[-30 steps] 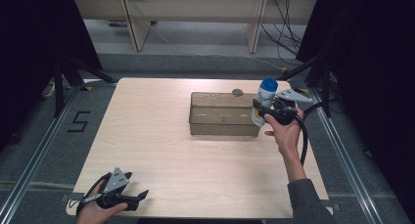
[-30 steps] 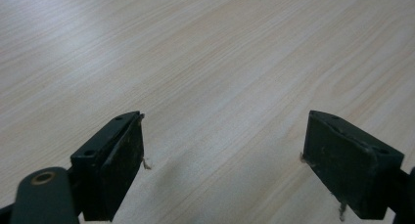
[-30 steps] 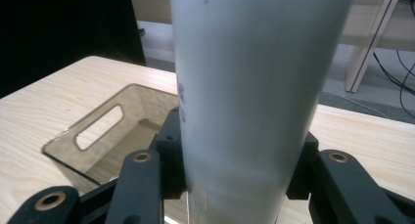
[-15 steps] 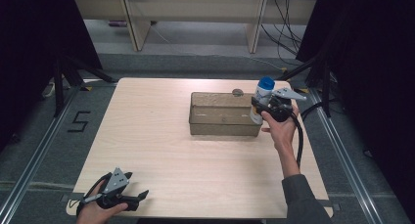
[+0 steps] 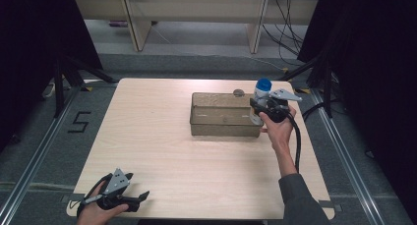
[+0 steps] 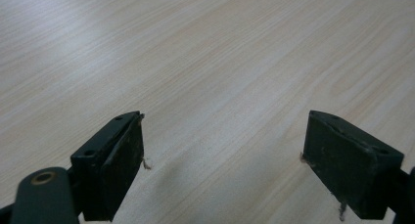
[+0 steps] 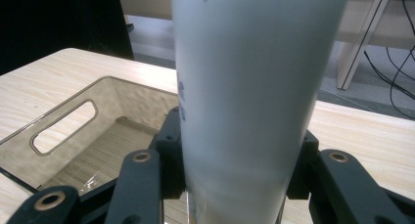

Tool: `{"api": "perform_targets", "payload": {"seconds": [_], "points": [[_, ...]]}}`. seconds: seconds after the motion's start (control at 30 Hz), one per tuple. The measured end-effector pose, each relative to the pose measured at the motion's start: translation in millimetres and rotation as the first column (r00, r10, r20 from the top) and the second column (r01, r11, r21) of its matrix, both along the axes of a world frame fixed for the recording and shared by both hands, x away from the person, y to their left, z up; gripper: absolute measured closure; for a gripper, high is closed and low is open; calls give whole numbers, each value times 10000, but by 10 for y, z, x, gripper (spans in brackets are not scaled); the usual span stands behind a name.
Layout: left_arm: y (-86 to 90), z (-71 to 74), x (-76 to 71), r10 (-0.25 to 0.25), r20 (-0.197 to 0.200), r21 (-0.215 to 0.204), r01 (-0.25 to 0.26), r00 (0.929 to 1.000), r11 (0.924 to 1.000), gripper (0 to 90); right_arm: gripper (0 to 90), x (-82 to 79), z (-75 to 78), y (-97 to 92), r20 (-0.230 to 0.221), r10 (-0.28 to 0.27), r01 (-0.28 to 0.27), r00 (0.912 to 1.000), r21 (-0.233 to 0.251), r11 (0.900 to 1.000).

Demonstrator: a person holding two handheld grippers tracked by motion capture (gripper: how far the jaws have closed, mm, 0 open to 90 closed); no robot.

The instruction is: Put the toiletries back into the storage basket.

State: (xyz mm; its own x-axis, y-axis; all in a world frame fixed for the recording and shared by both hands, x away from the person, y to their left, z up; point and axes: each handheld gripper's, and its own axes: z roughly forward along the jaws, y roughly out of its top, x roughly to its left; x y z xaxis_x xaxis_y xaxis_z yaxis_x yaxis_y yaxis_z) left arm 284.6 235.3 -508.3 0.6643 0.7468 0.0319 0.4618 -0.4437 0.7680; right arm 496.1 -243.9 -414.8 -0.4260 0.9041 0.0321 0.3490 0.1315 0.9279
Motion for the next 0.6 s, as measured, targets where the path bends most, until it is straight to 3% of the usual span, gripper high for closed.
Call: {"api": "perform_targets", "payload": {"seconds": [0.07, 0.27, 0.33, 0.37, 0.47, 0.57, 0.6], "points": [[9, 5, 3, -84, -19, 70, 84, 10000, 9999, 147, 557, -8, -24, 17, -154, -96, 99, 9998, 207, 9997], [6, 7, 1, -71, -53, 90, 71, 10000, 9999, 147, 556, -3, -60, -2, -41, -74, 76, 10000, 350, 9994], [-3, 3, -2, 19, -35, 10, -19, 10000, 10000, 147, 556, 6, -62, -3, 52, -104, 103, 9999, 211, 9997], [9, 8, 3, -51, -30, 232, 51, 10000, 9997, 147, 556, 10, -65, -4, 39, -68, 67, 10000, 243, 9997], [-5, 0, -1, 6, -38, 16, -6, 10000, 10000, 148, 557, 24, -75, -19, 53, -159, 158, 9999, 163, 9997], [-3, -3, 1, -3, -31, -12, 3, 10000, 10000, 147, 557, 21, -100, -6, -186, -353, 360, 9992, 408, 9985], [-2, -3, 1, -4, -32, -8, 4, 10000, 10000, 147, 557, 43, -111, -29, 72, -193, 192, 9998, 164, 9997]]}}
